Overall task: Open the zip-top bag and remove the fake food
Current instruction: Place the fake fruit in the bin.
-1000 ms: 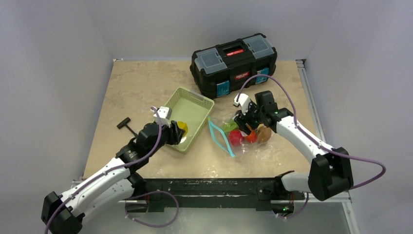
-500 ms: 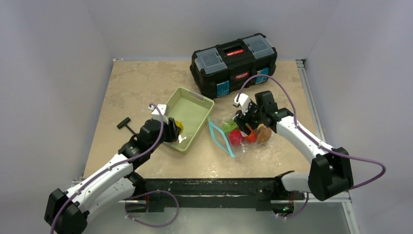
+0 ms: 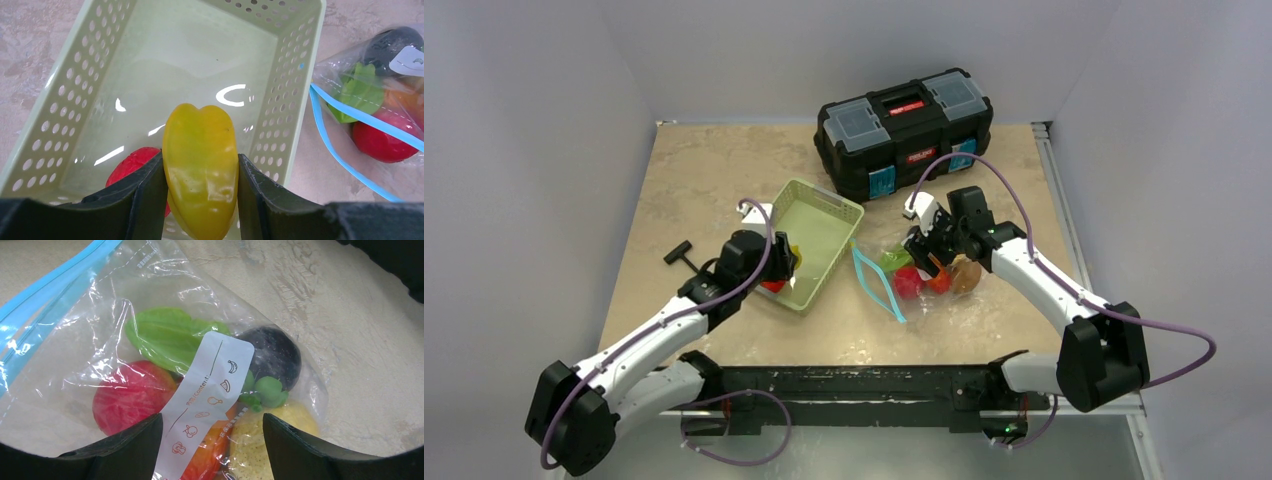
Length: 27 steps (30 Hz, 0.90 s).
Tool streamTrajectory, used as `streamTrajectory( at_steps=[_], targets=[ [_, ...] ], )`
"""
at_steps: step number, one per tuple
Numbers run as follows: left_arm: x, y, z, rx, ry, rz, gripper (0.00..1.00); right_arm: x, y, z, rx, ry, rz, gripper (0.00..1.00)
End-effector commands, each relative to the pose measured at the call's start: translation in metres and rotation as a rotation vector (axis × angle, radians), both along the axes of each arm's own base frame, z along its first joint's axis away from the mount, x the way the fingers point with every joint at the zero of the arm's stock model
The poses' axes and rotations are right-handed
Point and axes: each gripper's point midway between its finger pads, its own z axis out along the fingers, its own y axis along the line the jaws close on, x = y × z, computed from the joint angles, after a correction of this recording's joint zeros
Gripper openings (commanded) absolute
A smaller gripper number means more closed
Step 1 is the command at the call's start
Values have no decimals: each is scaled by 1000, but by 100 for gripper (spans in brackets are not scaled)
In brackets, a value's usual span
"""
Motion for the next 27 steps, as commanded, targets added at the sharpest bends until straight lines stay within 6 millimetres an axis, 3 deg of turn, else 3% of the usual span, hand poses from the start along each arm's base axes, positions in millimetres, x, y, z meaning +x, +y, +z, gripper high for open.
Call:
streamTrajectory(
  at_steps=[1,18,25,27],
  targets=[
    [14,-6,19,-5,-45,-10,0,-3,6,9,28,-19,34,72],
    [21,-9,13,39,-6,-14,19,-4,7,8,30,-14,40,72],
    [26,-12,18,57,8,-26,61,-4,7,9,33,-13,40,74],
    [26,-14,22,56,6,-38,69,-5,7,8,31,-9,43,74]
  ],
)
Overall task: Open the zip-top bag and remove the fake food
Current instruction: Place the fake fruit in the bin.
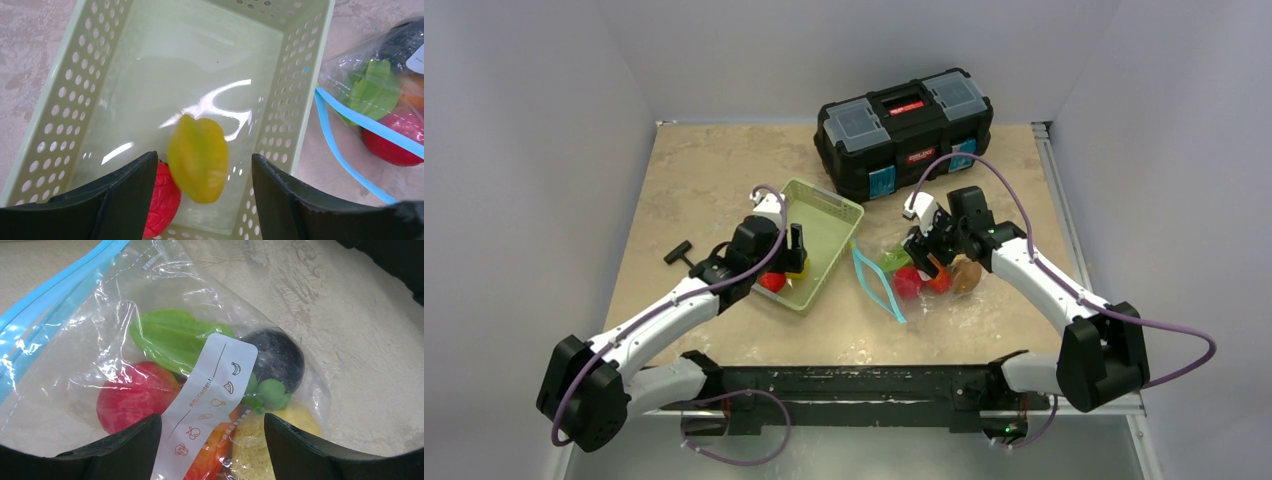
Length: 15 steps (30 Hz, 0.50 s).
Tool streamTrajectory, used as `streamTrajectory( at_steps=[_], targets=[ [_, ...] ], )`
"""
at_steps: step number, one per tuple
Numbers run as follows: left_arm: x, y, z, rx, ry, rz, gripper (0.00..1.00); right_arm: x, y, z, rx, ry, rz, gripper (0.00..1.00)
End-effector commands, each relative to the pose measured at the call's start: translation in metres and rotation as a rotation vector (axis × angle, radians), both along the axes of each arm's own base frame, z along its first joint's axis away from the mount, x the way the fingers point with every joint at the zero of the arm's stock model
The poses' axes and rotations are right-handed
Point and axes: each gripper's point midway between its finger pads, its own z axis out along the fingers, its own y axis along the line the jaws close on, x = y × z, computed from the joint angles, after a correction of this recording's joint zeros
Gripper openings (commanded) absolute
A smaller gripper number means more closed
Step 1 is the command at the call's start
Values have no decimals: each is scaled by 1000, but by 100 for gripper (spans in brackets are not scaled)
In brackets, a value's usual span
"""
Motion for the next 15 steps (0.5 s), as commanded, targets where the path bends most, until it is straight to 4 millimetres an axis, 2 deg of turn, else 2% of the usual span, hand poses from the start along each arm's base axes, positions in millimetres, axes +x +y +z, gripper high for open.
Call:
streamTrajectory(
  at_steps=[1,7,15],
  targets=[
    [10,-7,30,-24,-57,-24,72,-4,5,8,25,-11,35,74],
    [-1,-12,42,-78,-73,-69,82,-7,8,13,49,-17,54,74],
    [-28,-29,59,-243,-104,-174,83,-15,13,18,70,-11,110,78]
  ],
)
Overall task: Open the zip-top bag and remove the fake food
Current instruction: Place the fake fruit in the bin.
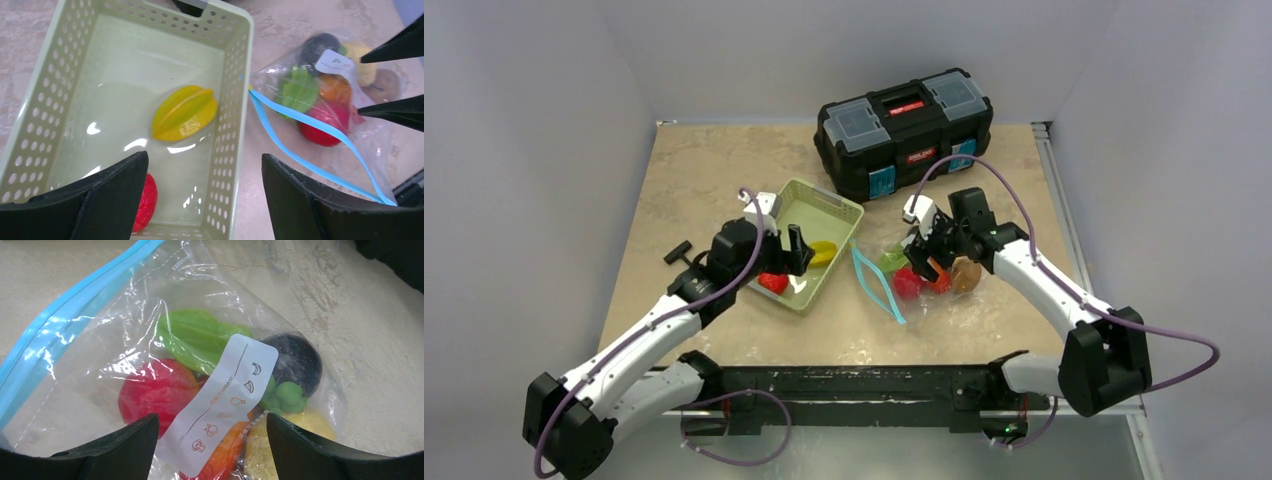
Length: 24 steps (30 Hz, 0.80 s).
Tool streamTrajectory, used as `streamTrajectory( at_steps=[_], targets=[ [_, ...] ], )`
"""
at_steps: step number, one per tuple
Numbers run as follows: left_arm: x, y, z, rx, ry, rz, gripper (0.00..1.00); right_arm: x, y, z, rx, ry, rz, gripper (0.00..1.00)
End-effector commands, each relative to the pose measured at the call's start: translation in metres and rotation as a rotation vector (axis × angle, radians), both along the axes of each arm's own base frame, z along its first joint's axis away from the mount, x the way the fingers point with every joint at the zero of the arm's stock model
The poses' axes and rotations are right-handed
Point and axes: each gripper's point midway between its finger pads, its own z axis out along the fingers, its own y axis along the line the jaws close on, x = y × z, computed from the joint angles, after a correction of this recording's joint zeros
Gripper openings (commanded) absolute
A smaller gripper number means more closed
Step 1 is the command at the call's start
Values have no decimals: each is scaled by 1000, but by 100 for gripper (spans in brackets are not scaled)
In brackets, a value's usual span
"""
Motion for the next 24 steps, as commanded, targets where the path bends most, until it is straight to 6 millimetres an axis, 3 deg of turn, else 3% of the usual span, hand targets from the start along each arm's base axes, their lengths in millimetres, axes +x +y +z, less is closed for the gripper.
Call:
streamTrajectory(
  at_steps=[1,7,13,16,19,22,24],
  targets=[
    [-19,-17,11,-139,-18,-100,83,-7,8,16,46,-26,68,78],
    [-45,-32,11,-281,-7,-198,80,-21,20,38,116,-66,173,81],
    [-58,-45,18,-373,-11,-276,79,-39,27,69,167,-130,279,90],
    [-62,-49,18,-395,-3,-304,79,-44,27,89,169,-195,326,99],
    [-65,-52,23,-425,-21,-326,80,-52,34,113,214,-256,392,99],
    [-70,-56,26,-440,-35,-348,81,-66,41,110,249,-238,489,99],
    [-74,-61,23,-432,-35,-365,81,-77,43,97,239,-212,595,99]
  ],
)
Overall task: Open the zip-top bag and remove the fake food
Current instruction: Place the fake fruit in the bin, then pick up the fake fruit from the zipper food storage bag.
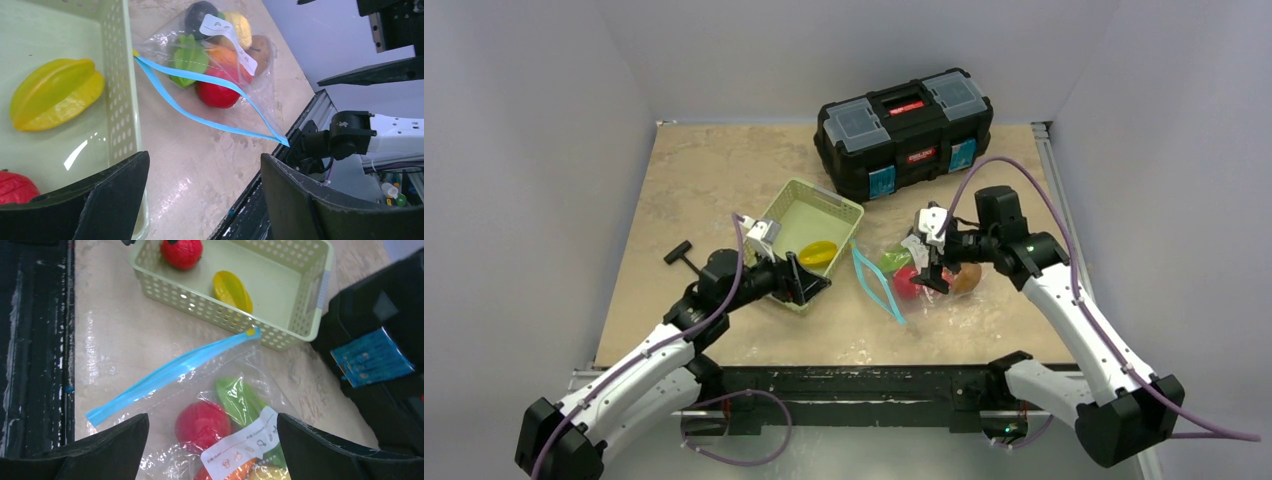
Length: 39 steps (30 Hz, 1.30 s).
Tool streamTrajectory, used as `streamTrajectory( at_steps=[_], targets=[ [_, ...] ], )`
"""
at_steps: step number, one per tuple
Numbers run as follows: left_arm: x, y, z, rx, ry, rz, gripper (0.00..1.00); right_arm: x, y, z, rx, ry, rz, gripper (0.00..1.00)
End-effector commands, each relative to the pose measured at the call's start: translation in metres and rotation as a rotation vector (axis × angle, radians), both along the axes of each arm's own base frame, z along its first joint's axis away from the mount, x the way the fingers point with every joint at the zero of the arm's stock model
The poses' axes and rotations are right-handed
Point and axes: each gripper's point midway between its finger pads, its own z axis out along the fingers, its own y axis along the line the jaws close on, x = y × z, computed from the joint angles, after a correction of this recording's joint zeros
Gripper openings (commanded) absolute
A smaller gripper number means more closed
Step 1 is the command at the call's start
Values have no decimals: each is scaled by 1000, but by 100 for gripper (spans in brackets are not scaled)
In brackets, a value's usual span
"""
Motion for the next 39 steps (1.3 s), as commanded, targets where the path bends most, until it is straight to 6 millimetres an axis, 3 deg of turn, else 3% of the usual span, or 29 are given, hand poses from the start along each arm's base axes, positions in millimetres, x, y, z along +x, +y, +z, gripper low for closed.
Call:
streamTrajectory(
  at_steps=[1,5,10,12,17,29,39],
  targets=[
    [-9,-16,15,-54,-65,-61,81,-26,9,-8,-16,-24,260,99],
    [-24,-35,0,13,-88,-102,80,-17,-2,-21,-110,-98,278,99],
    [-23,-48,-15,28,-84,-129,67,-16,-6,-24,-141,-165,291,99],
    [-18,-53,-19,35,-78,-127,61,-15,-6,-41,-159,-162,325,98],
    [-6,-70,-19,62,-65,-132,53,20,-16,-74,-275,-168,248,88],
    [20,-112,-18,96,-102,-159,52,26,-15,-121,-324,-108,258,66],
    [31,-148,-48,90,-85,-217,52,21,-11,-143,-355,-53,275,52]
  ],
)
